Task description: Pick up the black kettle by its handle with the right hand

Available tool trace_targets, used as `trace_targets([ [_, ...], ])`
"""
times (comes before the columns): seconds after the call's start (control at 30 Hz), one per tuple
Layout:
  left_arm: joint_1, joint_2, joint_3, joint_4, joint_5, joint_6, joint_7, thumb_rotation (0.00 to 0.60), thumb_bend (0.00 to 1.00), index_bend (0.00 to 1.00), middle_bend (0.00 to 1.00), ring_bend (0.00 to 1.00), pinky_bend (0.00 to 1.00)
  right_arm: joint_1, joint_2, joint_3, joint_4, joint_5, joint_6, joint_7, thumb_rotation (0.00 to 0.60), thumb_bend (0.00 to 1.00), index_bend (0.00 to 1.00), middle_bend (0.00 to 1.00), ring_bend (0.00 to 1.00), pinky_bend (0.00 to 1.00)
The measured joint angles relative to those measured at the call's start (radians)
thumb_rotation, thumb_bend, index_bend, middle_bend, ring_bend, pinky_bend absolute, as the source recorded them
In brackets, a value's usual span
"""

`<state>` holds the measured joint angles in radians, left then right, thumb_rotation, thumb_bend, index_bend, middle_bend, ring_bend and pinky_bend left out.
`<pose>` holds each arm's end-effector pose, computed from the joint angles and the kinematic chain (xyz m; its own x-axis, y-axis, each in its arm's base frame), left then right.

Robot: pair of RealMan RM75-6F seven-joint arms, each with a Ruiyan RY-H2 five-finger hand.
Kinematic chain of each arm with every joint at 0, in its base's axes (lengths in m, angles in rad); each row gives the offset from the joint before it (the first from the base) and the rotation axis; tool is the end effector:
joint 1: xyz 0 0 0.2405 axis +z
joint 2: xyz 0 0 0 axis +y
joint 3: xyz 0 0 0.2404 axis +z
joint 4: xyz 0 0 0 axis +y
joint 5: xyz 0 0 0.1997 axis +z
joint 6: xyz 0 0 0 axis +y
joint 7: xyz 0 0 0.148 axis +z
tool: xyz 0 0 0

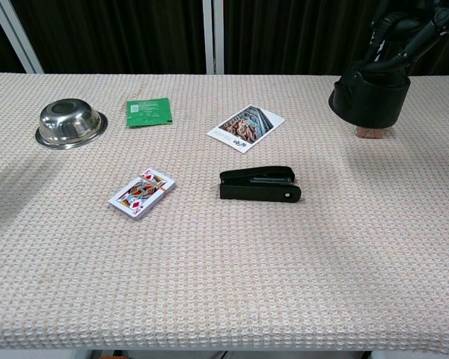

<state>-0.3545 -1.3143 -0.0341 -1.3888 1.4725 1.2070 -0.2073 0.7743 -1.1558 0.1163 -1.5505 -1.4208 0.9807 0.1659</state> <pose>-0.2783 0.2586 0.0834 0.2658 0.2151 0.9397 0.9572 -0.1748 -0.2307 -0.1423 -0.3538 0.1041 0.3966 -0.1979 0.8964 -0.8283 -0.4982 0.2564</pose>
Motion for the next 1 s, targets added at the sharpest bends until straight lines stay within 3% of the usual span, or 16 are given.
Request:
trace_targets([
  [0.53,-0.005,-0.005,0.004,0.006,0.001,-0.013,-0.008,0.600,0.06,0.12,0.08,0.05,0.24,-0.018,-0.005,0.019,0.007,-0.005,0.006,-0.014,0.563,0.16,1.00,1.00,1.00,0.61],
  [0.77,-0.007,-0.007,0.005,0.008,0.001,-0.016,-0.008,0.600,0.06,0.12,0.08,0.05,0.24,-0.022,-0.008,0.022,0.014,-0.009,-0.002,-0.004,0.565,0.31,1.00,1.00,1.00,0.61],
  [1.0,-0.007,-0.009,0.005,0.010,0.001,-0.016,-0.011,0.600,0.06,0.12,0.08,0.05,0.24,-0.027,-0.016,0.025,0.027,-0.012,-0.002,-0.004,0.564,0.38,1.00,1.00,1.00,0.61],
])
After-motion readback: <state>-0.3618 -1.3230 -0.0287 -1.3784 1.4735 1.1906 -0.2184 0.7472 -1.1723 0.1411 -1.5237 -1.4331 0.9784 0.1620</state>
